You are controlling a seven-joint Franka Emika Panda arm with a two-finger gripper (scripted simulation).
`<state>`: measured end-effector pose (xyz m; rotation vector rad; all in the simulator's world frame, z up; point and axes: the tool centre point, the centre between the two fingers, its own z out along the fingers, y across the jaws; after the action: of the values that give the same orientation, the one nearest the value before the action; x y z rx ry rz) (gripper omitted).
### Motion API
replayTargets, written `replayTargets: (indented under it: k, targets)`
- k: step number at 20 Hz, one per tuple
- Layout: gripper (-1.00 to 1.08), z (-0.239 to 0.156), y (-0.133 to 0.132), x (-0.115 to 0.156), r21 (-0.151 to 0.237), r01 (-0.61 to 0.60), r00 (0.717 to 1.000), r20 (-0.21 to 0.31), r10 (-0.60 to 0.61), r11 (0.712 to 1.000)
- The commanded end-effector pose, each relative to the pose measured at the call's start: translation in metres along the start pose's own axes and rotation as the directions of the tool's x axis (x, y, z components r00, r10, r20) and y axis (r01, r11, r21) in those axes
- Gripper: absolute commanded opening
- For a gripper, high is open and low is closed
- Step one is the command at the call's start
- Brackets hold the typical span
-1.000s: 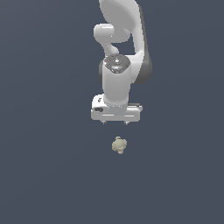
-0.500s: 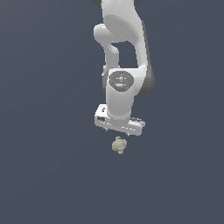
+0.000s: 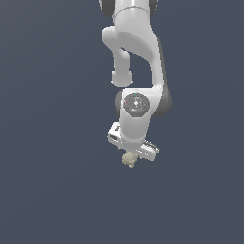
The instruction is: Pick up the object and move it to a goal position.
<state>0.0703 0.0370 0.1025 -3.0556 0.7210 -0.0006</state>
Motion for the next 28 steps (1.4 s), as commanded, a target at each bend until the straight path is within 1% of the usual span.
replayTargets:
  k: [1, 7, 13, 22, 28]
  targets:
    - [1.00, 0.006, -0.003, 0.003, -0.001, -0.033, 0.999, 0.000, 0.033, 0.999]
    - [1.00, 0.013, -0.007, 0.005, -0.002, -0.072, 0.997, 0.000, 0.072, 0.997]
    - [1.00, 0.016, -0.007, 0.004, -0.002, -0.070, 0.998, 0.000, 0.070, 0.998]
    - [1.00, 0.058, -0.006, 0.004, -0.002, -0.074, 0.997, 0.000, 0.074, 0.997]
    - [1.00, 0.063, -0.007, 0.005, -0.002, -0.074, 0.997, 0.000, 0.074, 0.997]
